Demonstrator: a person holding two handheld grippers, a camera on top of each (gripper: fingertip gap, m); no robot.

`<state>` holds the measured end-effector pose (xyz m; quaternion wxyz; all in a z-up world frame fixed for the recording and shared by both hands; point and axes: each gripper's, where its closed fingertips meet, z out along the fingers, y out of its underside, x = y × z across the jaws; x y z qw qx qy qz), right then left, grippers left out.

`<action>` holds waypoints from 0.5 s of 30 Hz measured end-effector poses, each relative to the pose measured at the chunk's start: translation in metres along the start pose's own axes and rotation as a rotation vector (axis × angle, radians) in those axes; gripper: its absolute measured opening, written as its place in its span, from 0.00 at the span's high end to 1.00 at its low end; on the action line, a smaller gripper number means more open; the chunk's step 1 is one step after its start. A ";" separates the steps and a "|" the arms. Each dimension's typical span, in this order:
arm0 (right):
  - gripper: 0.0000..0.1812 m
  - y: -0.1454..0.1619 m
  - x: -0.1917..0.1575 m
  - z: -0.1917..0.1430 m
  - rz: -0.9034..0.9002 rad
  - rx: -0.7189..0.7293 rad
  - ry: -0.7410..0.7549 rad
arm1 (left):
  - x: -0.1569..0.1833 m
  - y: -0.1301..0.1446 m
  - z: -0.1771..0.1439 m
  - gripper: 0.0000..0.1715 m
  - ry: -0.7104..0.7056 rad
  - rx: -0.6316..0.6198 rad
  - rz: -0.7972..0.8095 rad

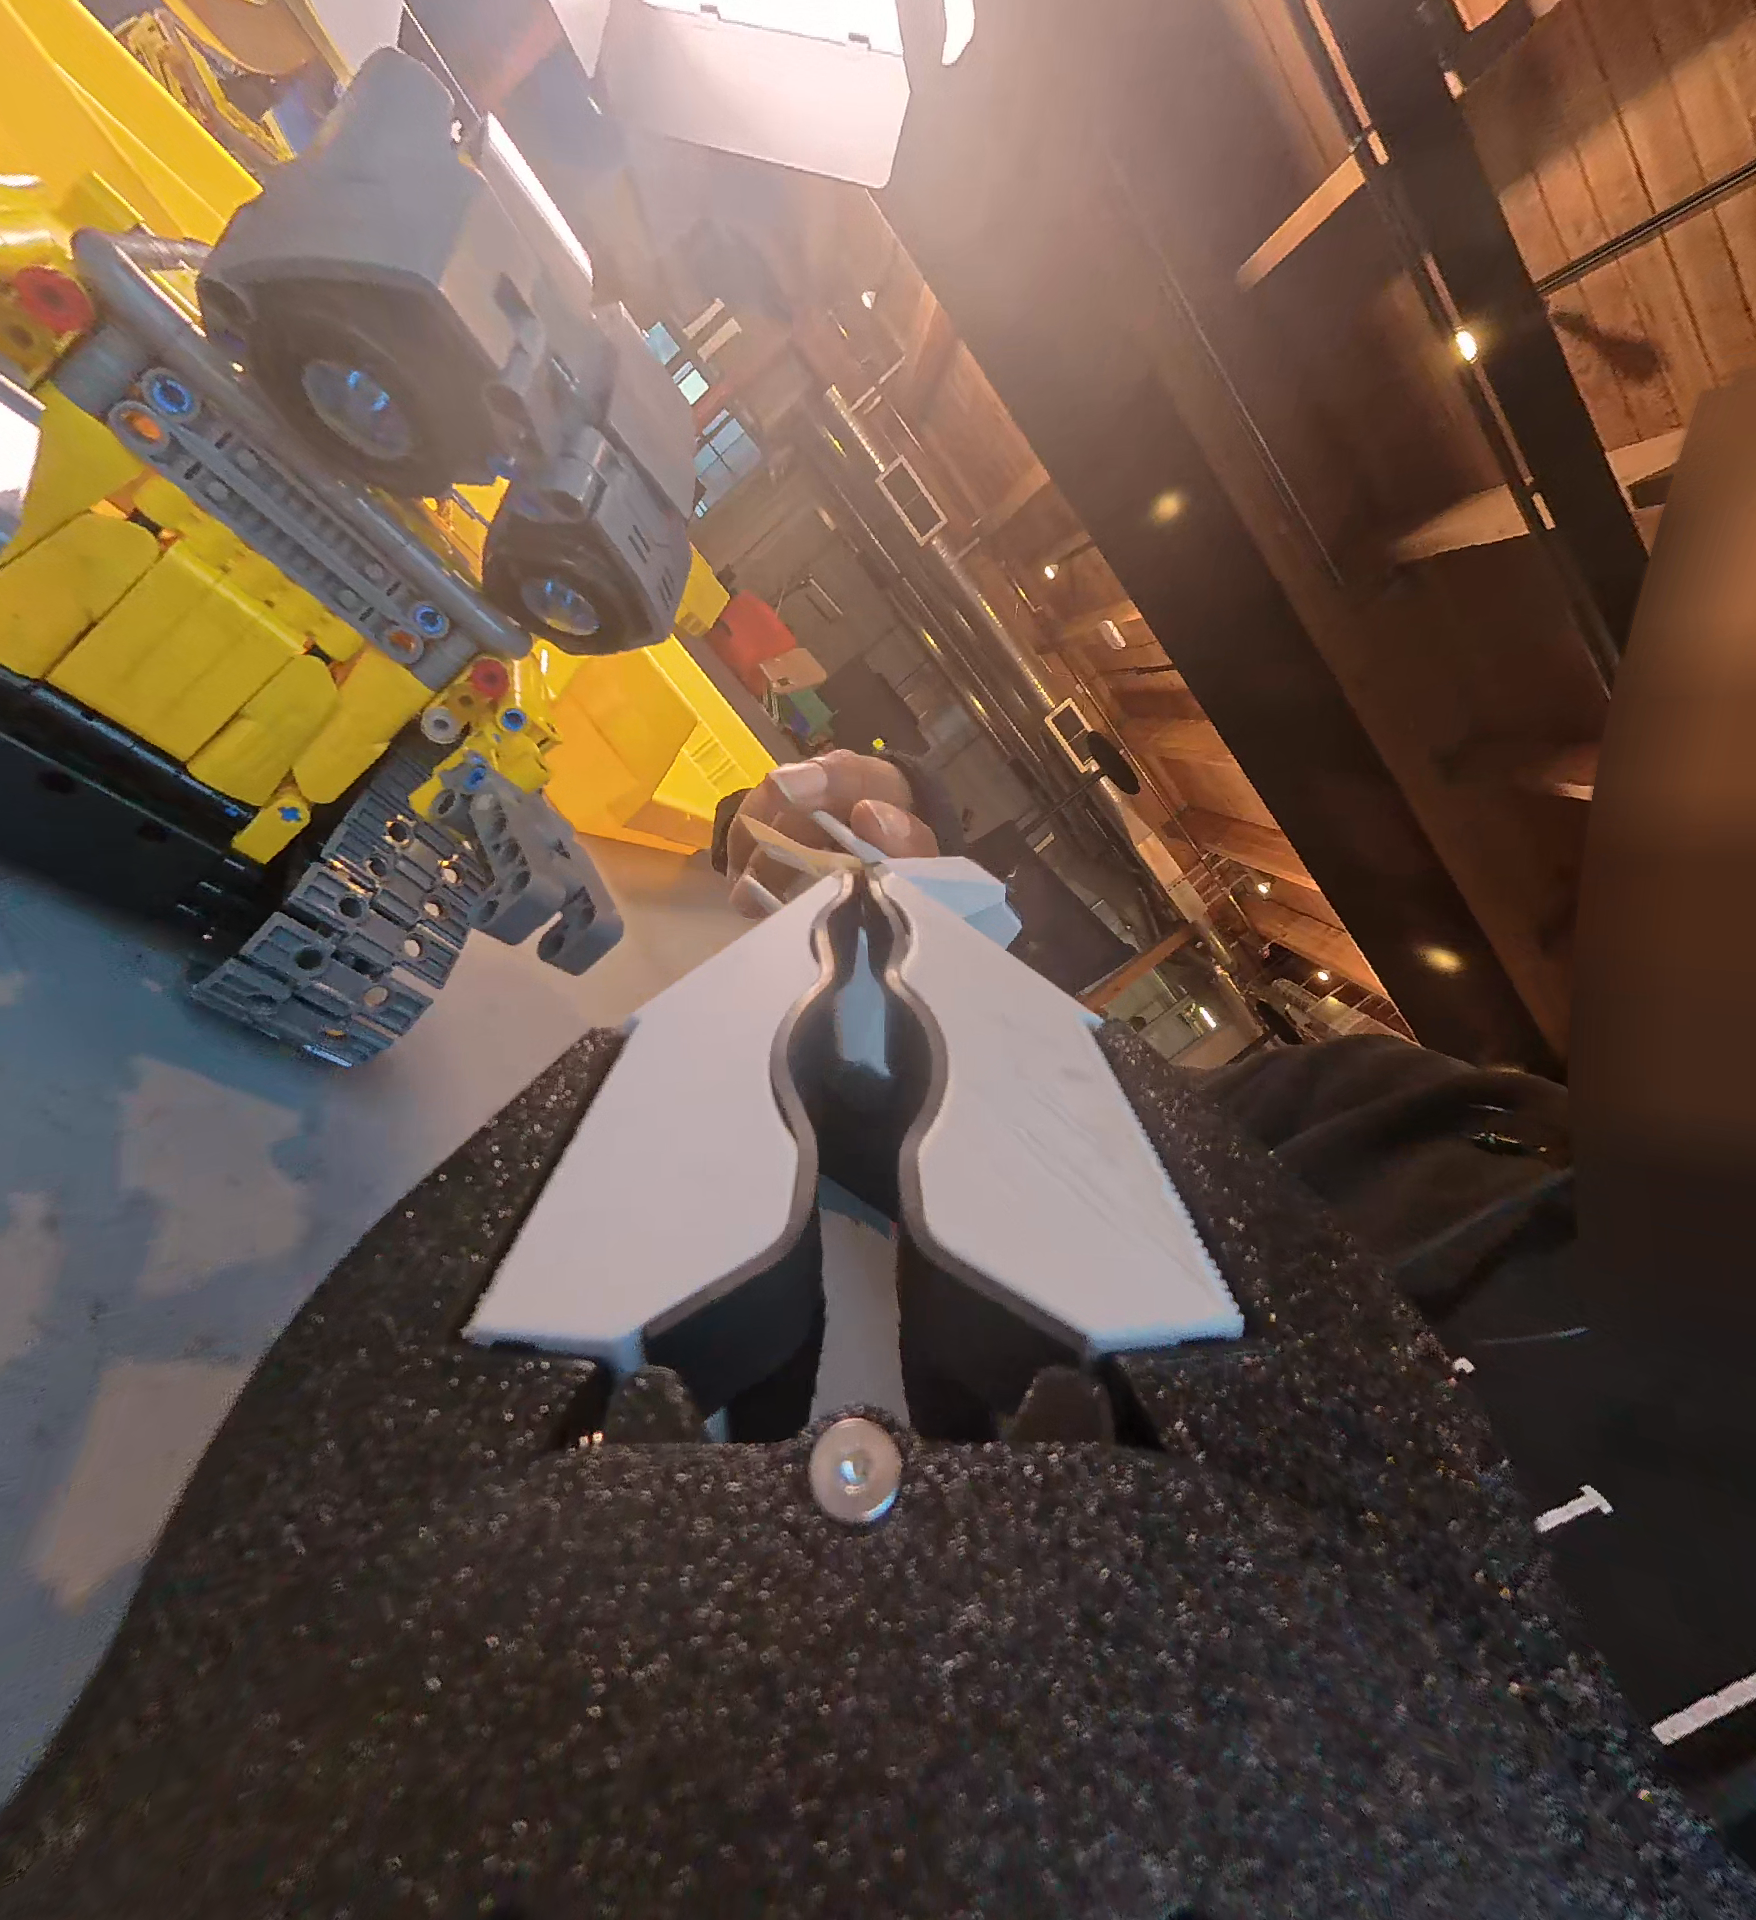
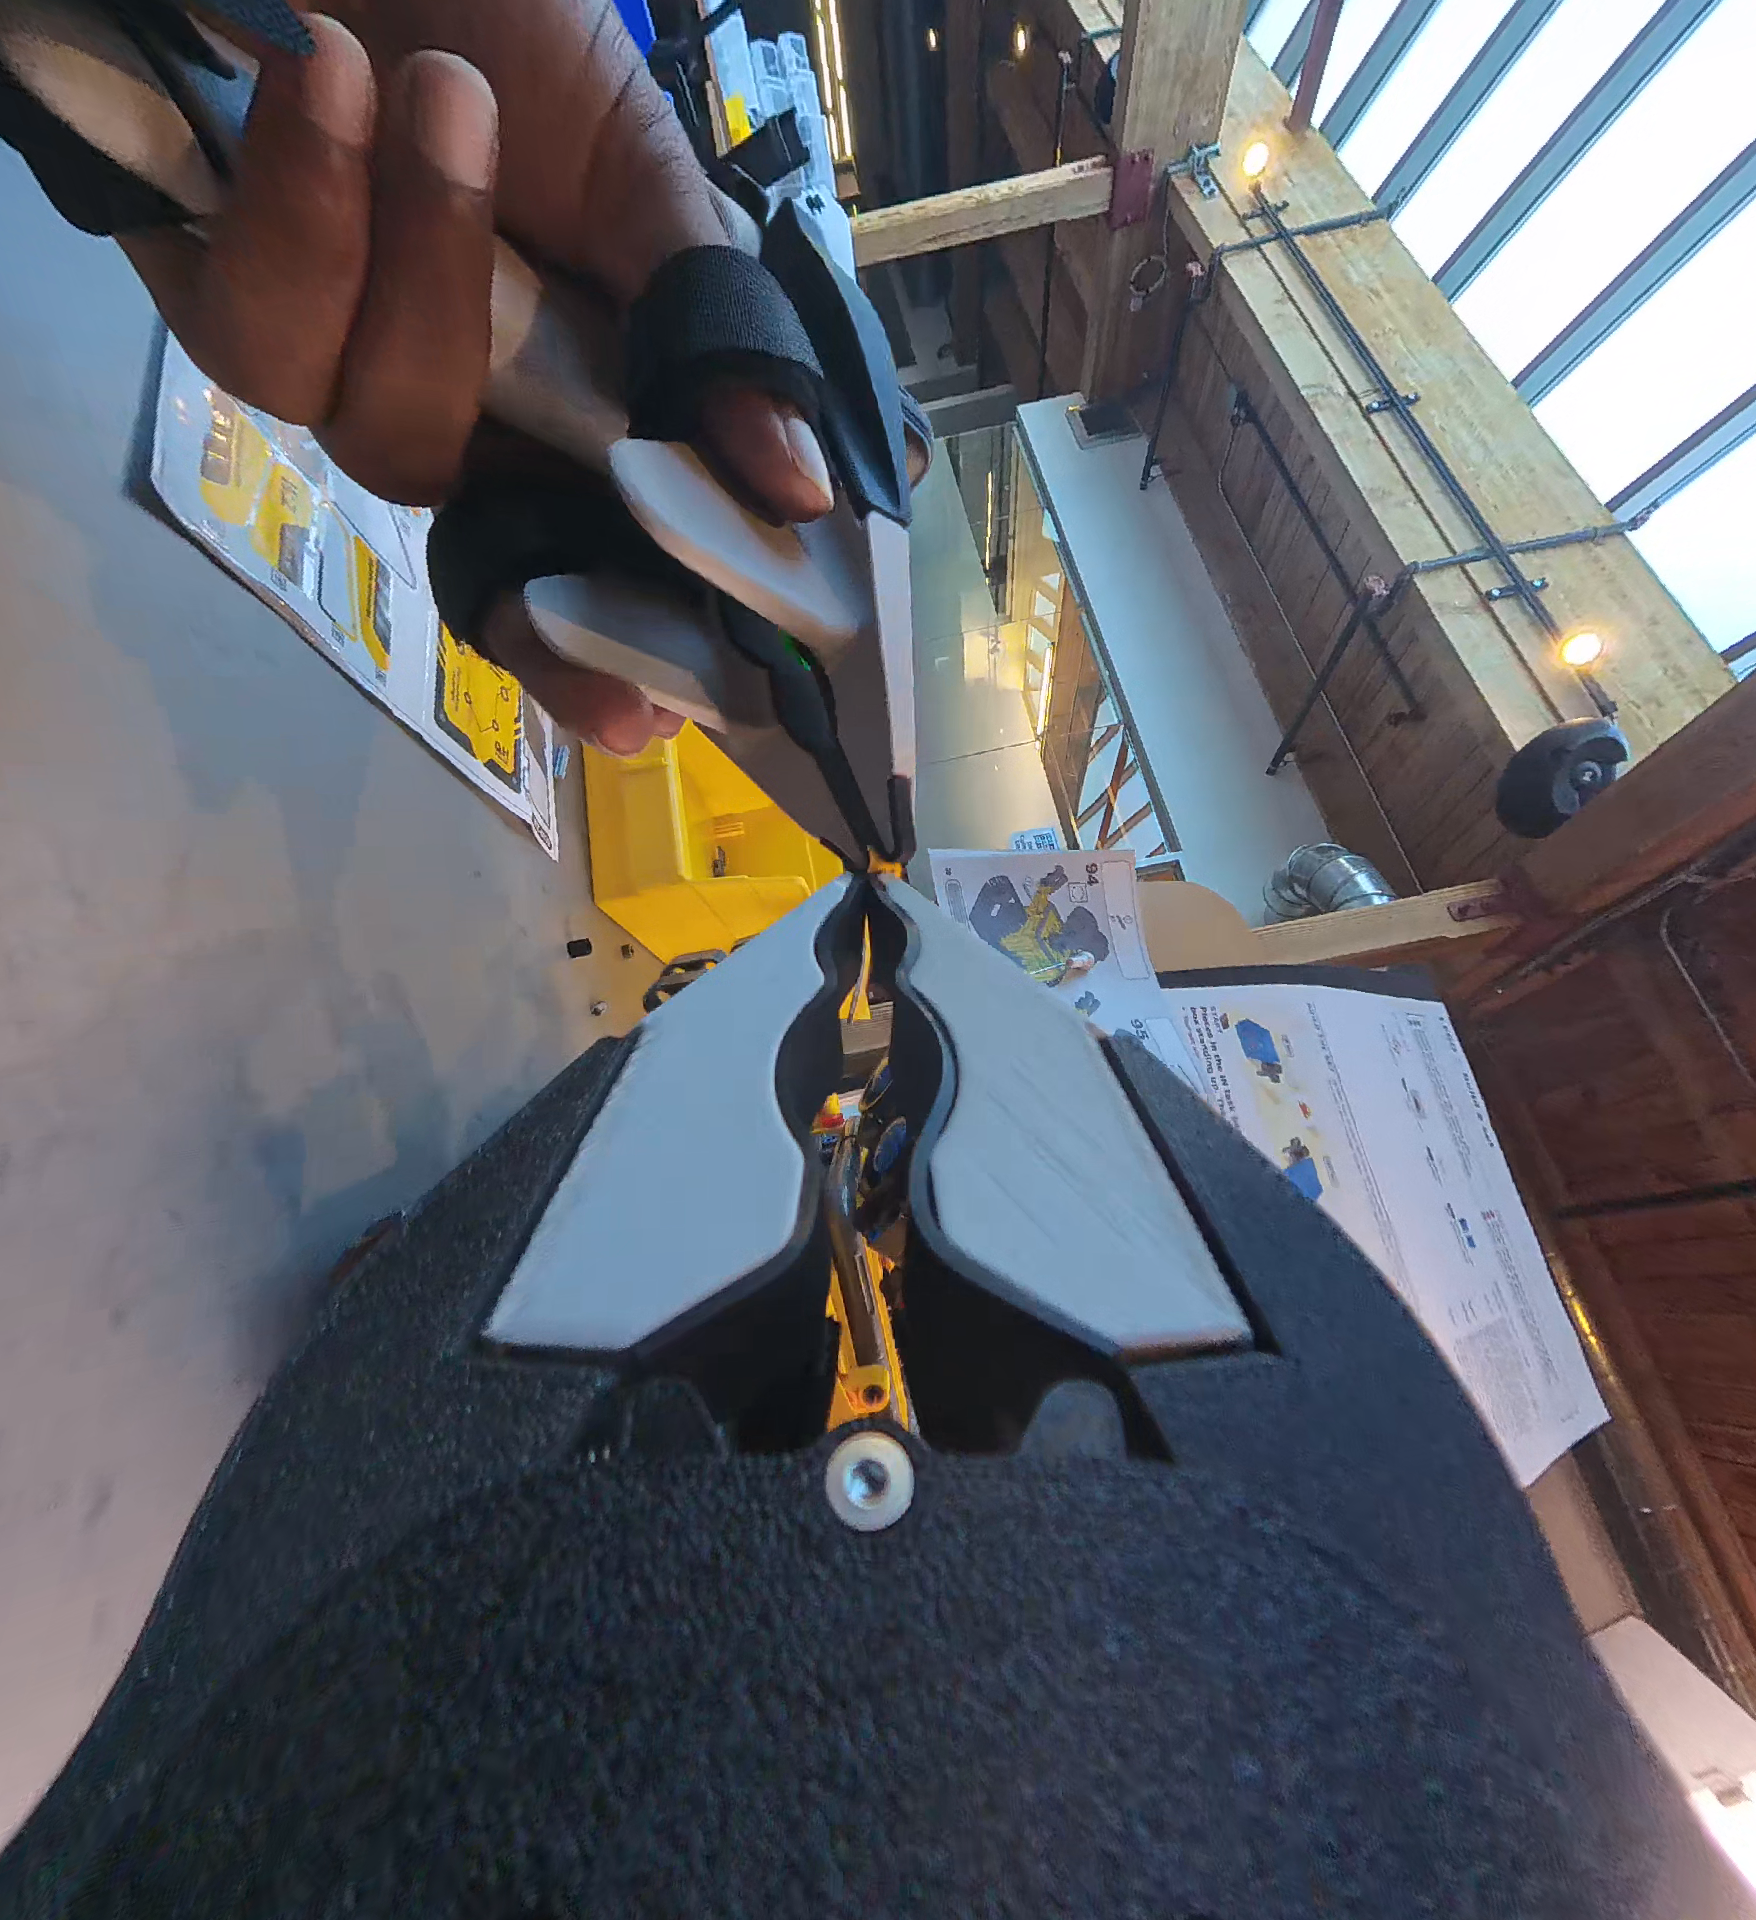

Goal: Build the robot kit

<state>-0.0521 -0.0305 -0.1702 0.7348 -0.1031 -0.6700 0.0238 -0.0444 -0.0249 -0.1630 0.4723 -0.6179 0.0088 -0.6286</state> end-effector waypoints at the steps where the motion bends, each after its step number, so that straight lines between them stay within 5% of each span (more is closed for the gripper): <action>1: 1.00 0.000 -0.001 0.000 -0.005 0.000 -0.002 | 0.000 0.000 0.000 1.00 -0.003 -0.002 0.002; 15: 0.90 -0.001 0.006 -0.005 0.100 0.031 0.009 | -0.002 -0.005 -0.006 1.00 -0.016 0.012 0.091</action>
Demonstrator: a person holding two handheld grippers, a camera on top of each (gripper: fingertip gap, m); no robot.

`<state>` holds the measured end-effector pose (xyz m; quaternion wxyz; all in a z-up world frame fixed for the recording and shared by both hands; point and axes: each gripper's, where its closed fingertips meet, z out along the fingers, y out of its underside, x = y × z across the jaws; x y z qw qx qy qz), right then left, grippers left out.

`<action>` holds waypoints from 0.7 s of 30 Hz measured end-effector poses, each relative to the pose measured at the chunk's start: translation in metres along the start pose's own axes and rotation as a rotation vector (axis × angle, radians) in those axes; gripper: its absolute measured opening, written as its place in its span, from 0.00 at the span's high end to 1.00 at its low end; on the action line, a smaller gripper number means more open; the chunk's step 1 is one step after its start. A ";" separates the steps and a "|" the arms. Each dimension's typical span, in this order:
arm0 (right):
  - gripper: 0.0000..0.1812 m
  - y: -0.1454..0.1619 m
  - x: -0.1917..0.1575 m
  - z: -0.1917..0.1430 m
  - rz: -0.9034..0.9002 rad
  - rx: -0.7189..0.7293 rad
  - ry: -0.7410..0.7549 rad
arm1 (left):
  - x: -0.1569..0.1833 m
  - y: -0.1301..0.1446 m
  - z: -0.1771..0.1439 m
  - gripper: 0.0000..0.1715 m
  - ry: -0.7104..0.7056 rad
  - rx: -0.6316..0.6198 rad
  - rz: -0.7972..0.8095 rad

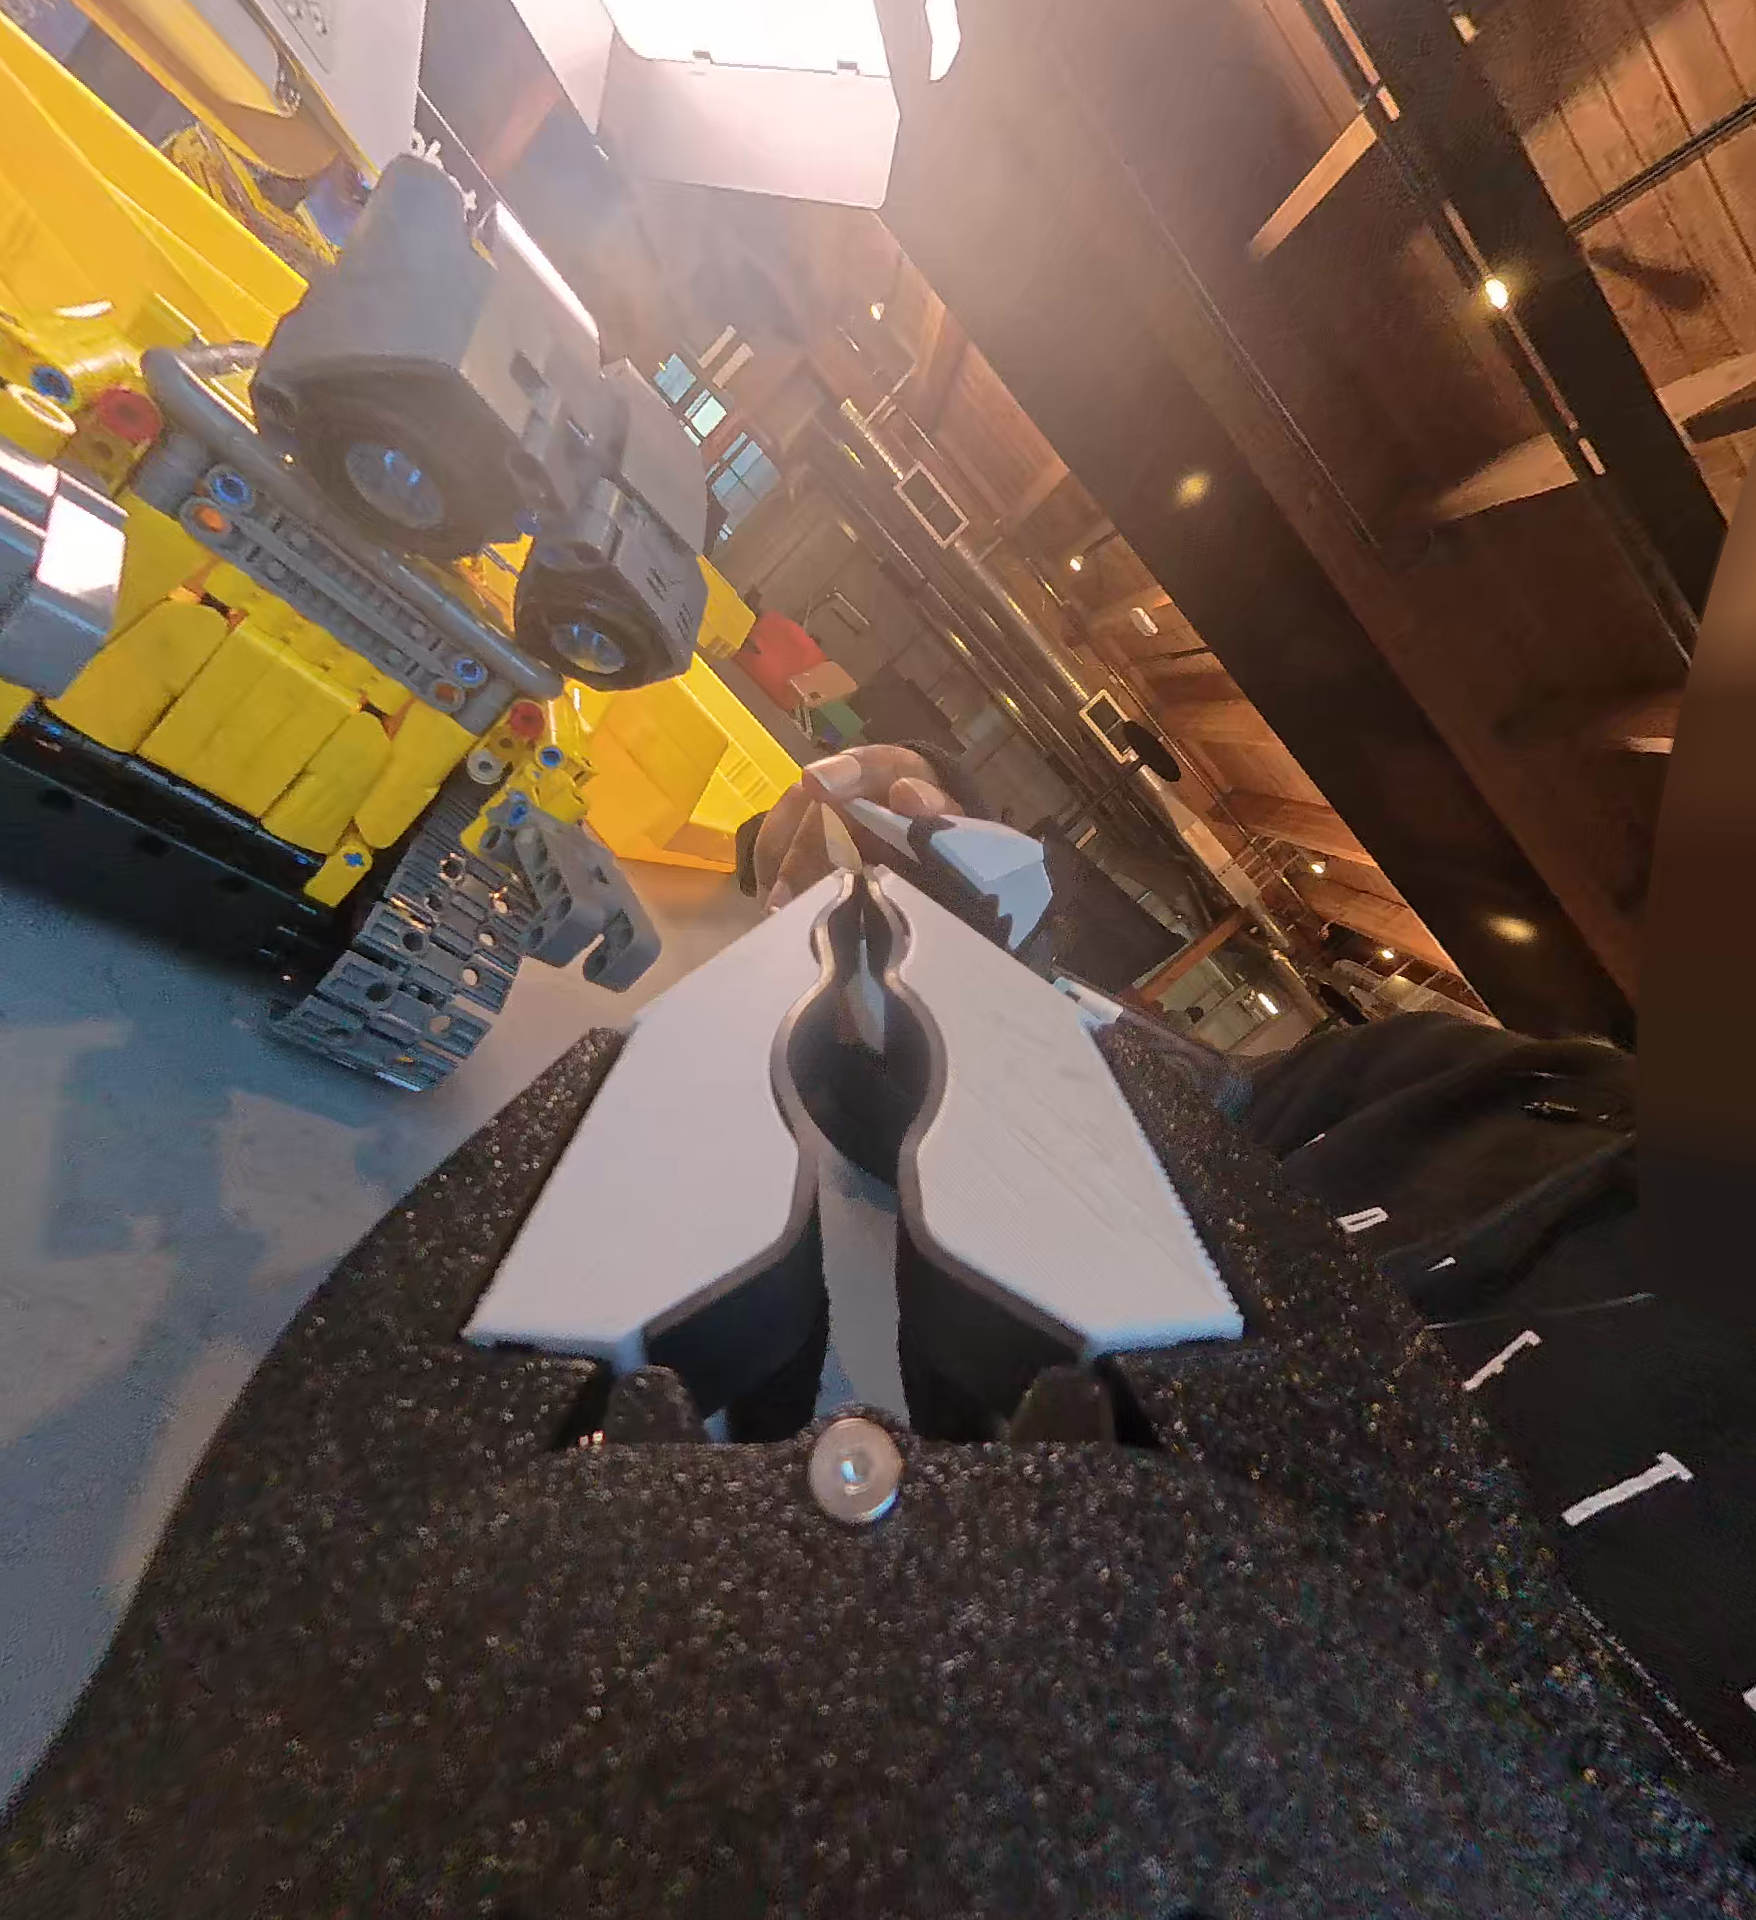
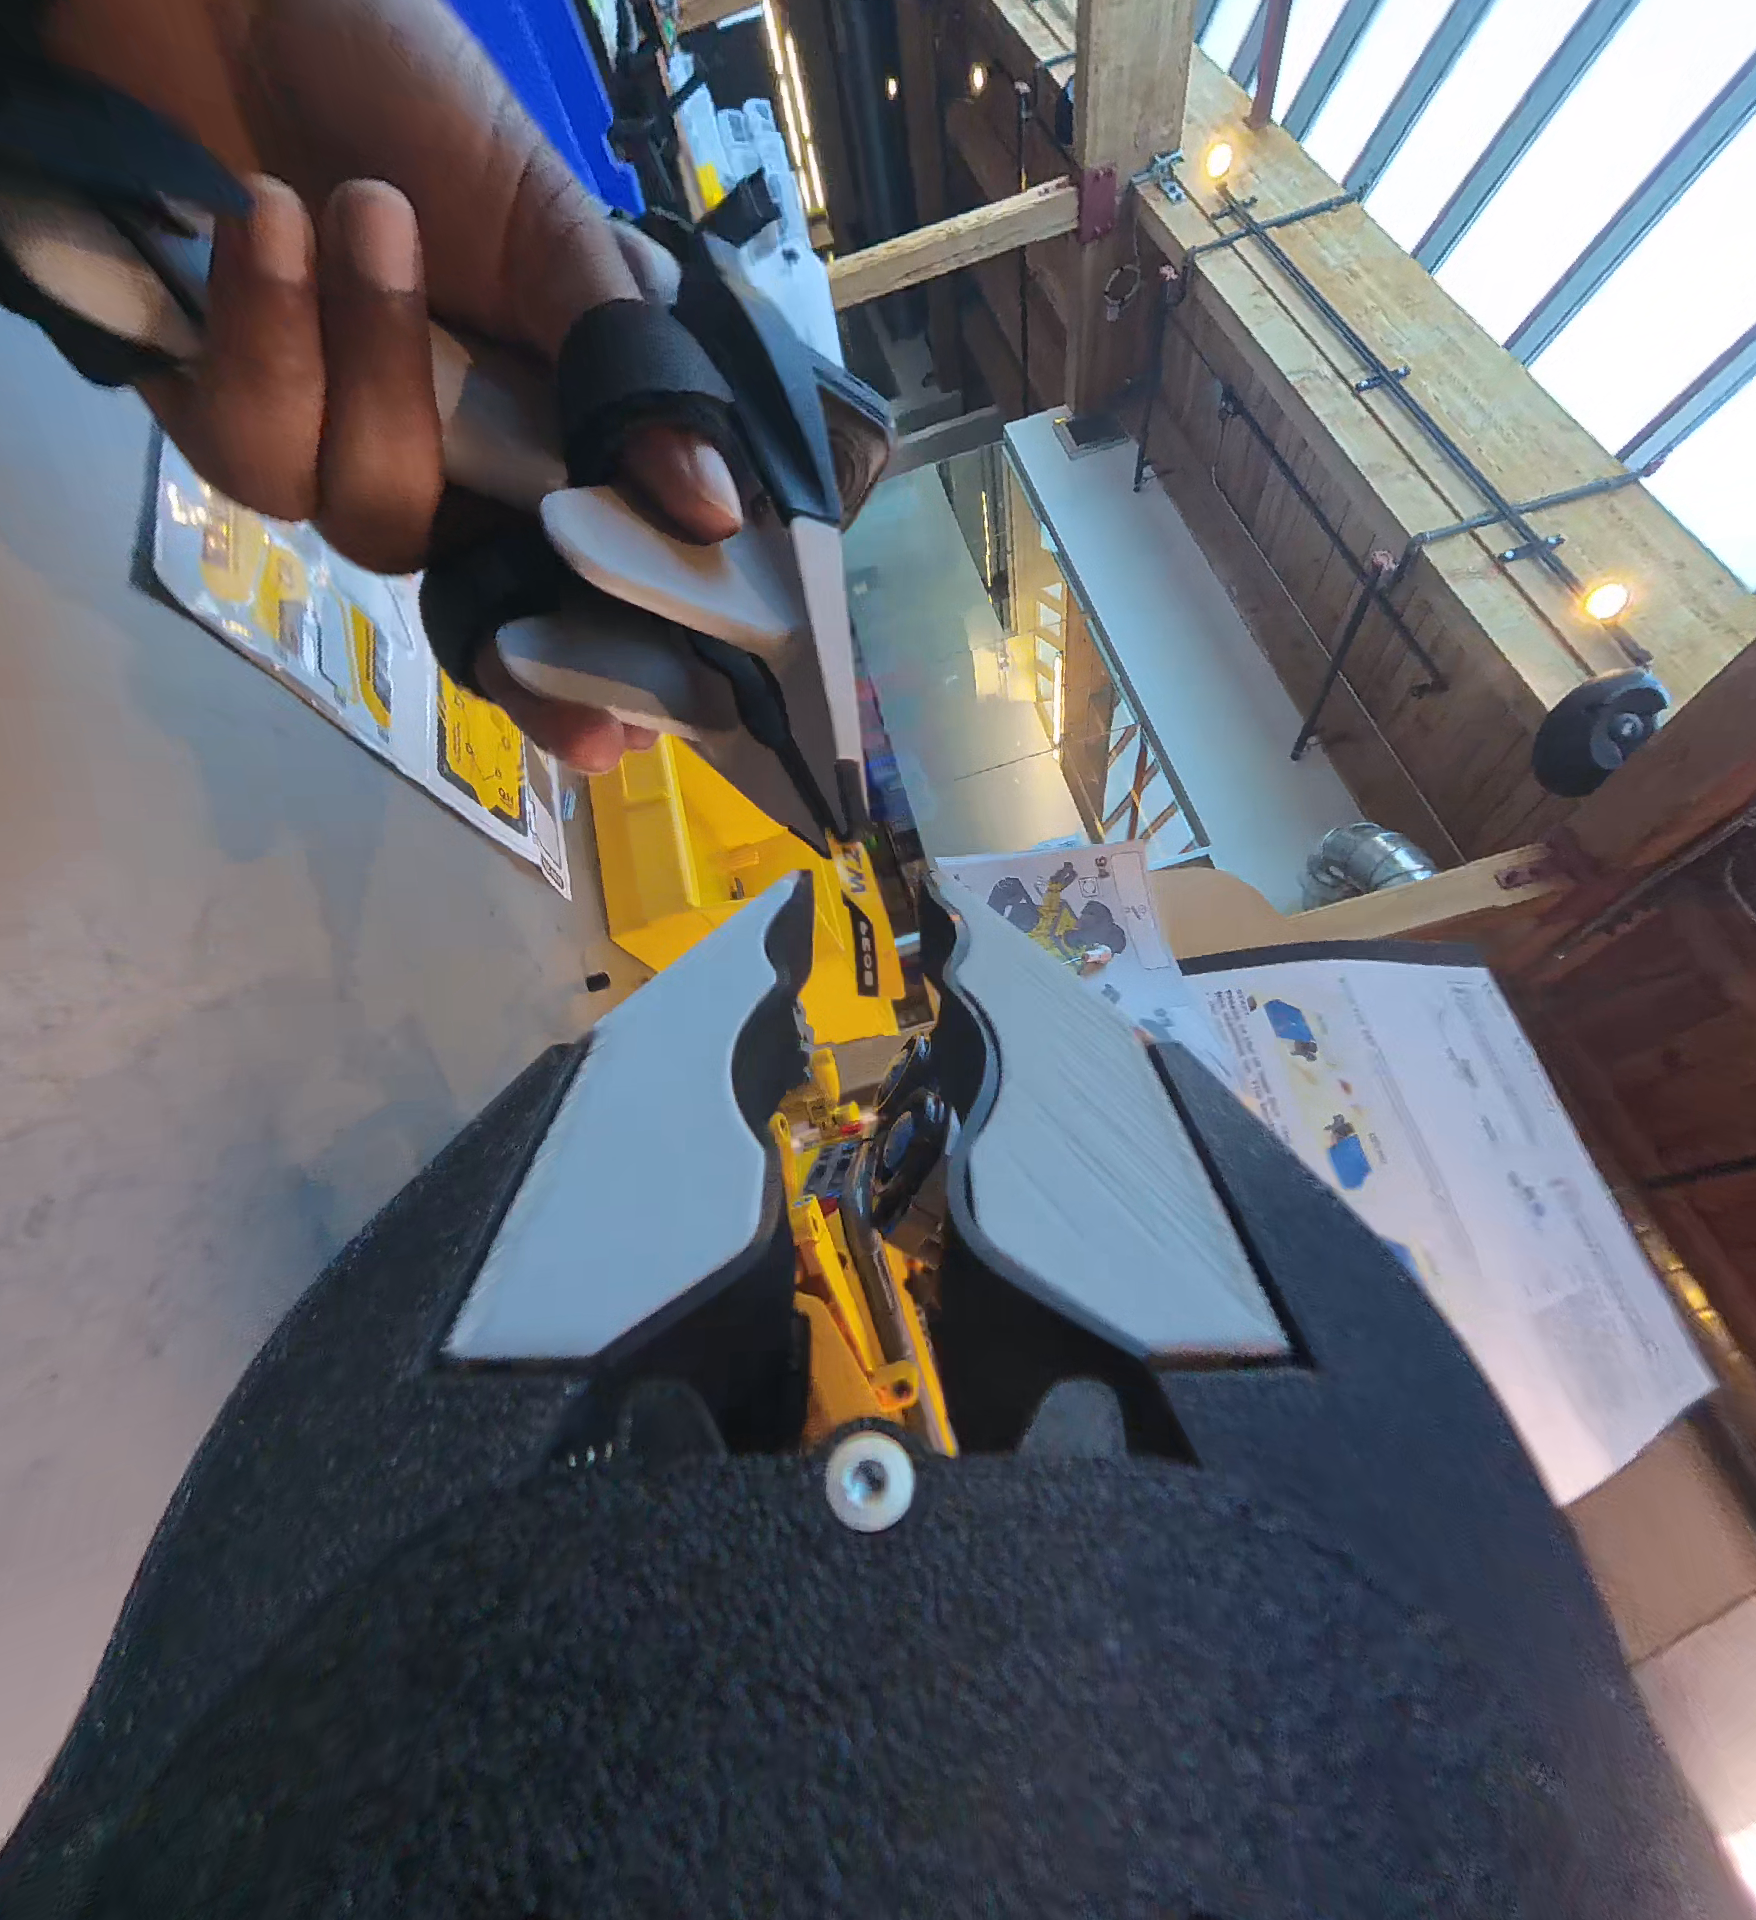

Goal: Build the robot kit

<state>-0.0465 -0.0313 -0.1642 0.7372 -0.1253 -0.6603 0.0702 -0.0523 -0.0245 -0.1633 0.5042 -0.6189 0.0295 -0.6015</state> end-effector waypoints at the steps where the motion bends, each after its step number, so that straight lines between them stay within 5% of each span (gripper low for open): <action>1: 0.88 -0.001 0.003 -0.001 0.085 0.016 -0.002 | 0.002 -0.002 -0.001 1.00 0.002 0.008 0.028; 7: 0.75 -0.004 0.025 -0.001 1.166 0.181 -0.182 | 0.028 -0.019 -0.007 1.00 0.078 0.118 0.215; 11: 0.79 -0.016 0.024 0.003 1.710 0.342 -0.348 | 0.039 -0.023 -0.008 1.00 0.098 0.175 0.307; 14: 0.88 -0.023 0.025 0.004 1.877 0.434 -0.368 | 0.039 -0.022 -0.007 1.00 0.091 0.179 0.335; 21: 0.94 -0.017 0.026 0.008 1.917 0.413 -0.310 | 0.039 -0.018 -0.003 1.00 0.086 0.173 0.355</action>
